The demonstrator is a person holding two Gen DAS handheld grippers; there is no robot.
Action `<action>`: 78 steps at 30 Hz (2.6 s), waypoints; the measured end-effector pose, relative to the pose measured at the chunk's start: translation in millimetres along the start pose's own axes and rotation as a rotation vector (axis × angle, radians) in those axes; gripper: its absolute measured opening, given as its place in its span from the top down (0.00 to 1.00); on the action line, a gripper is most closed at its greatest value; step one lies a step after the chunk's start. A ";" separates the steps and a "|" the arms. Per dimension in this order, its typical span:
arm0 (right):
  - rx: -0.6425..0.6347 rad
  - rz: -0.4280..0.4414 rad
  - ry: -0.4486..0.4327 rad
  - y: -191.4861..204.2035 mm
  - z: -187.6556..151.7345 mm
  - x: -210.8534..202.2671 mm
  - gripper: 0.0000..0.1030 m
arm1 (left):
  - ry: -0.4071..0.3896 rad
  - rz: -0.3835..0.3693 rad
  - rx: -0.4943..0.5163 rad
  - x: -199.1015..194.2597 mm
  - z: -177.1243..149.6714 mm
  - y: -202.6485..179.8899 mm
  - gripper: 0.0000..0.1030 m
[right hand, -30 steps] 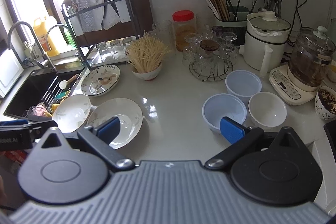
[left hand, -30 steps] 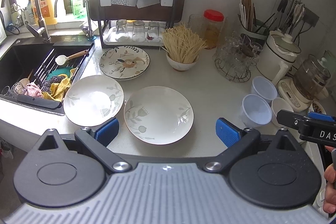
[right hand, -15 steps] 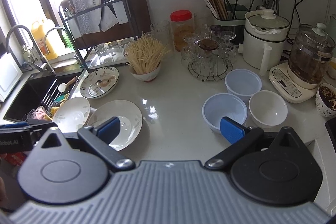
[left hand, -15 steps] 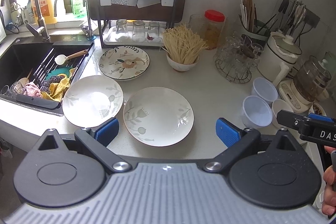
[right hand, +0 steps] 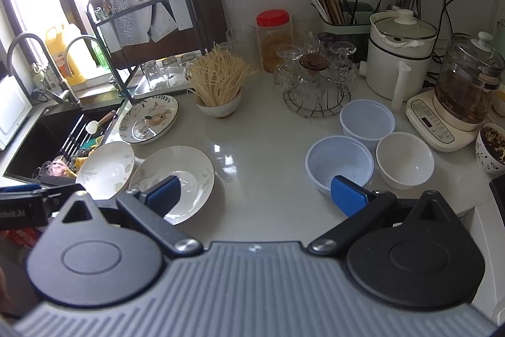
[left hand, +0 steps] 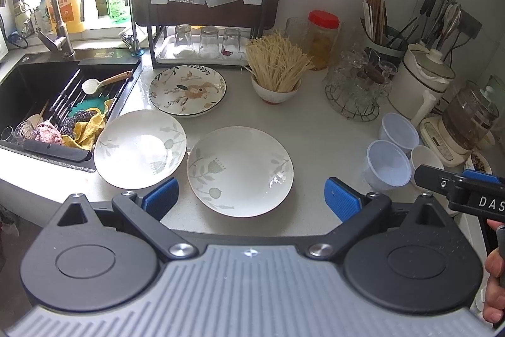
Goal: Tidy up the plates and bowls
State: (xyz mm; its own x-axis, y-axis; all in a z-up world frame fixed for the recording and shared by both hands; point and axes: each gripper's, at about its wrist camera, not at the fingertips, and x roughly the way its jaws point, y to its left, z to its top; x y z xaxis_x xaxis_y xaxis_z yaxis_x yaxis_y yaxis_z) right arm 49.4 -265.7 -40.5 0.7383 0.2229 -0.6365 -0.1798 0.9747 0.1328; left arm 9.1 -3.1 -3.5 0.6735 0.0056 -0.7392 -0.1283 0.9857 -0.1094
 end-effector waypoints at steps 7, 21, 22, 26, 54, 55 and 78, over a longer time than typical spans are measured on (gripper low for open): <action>0.008 -0.003 0.002 0.0 -0.6 -0.1 0.00 | 0.004 -0.007 0.002 1.2 -0.8 -0.6 0.02; 0.016 -0.002 -0.003 -0.2 1.7 2.0 0.00 | 0.003 -0.004 0.008 2.4 2.5 -2.7 0.03; 0.017 -0.002 -0.003 -0.6 2.0 2.1 0.00 | 0.007 -0.005 0.008 3.5 2.6 -2.8 0.02; 0.025 -0.006 0.009 -3.0 0.7 4.4 0.00 | 0.016 -0.010 0.006 8.0 5.0 -1.9 0.03; 0.043 -0.058 -0.088 46.0 2.4 19.7 0.00 | -0.018 -0.027 0.038 18.1 23.6 91.2 0.03; 0.047 -0.064 -0.089 50.3 -0.2 19.1 0.00 | -0.017 -0.030 0.034 16.5 20.9 97.6 0.03; 0.004 0.034 -0.036 129.9 -6.8 29.9 0.00 | 0.011 0.015 -0.118 15.3 -8.9 190.0 0.03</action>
State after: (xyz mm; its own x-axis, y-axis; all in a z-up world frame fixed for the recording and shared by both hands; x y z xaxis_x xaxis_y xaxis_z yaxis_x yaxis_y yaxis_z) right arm 43.7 -132.6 -47.4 0.7550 0.2564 -0.6035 -0.2025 0.9666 0.1573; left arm -11.5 182.8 -41.5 0.6625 0.0180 -0.7488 -0.2238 0.9588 -0.1750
